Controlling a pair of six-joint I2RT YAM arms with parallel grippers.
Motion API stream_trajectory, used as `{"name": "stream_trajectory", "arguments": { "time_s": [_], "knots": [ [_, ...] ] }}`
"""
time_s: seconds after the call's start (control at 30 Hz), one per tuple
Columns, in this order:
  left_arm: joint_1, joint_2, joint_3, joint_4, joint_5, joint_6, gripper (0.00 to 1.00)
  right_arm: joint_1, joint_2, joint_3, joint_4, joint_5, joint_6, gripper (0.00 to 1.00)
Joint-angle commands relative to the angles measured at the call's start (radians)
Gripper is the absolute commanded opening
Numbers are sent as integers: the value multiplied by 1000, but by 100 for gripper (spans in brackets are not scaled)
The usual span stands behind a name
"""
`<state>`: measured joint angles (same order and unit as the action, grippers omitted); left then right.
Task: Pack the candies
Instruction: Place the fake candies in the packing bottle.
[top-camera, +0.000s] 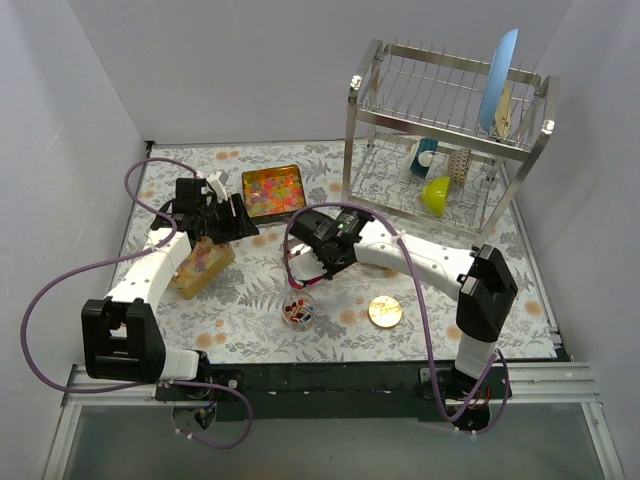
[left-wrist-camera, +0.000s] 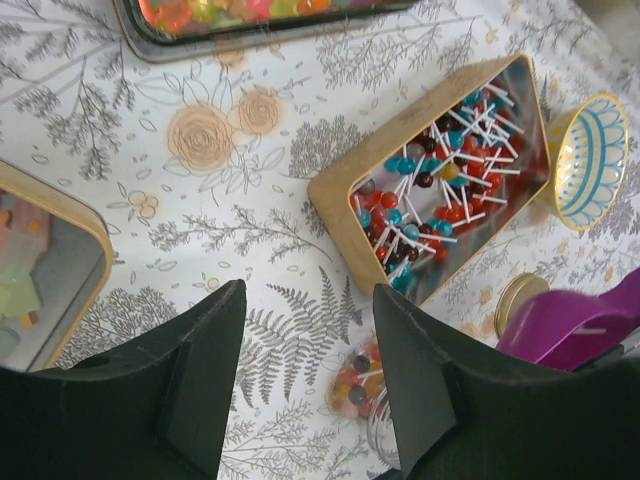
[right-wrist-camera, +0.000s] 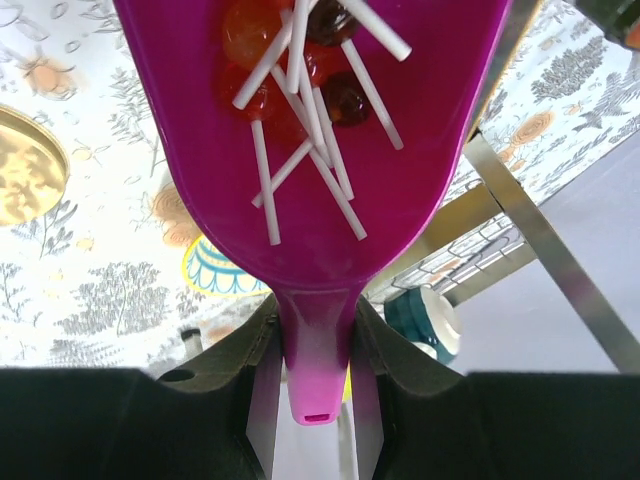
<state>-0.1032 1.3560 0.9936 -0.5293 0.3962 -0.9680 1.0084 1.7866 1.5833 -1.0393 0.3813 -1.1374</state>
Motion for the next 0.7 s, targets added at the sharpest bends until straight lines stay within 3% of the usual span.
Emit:
{"name": "stream_trajectory", "arguments": {
  "time_s": [0.0,0.67],
  "knots": [
    [25,-8,43,49,-25,-1,54,59,-35,-40,-90,139,-56,1],
    [85,-75,16,97,-33,-15,57,188,22,-43,-268,406,27,1]
  ]
}}
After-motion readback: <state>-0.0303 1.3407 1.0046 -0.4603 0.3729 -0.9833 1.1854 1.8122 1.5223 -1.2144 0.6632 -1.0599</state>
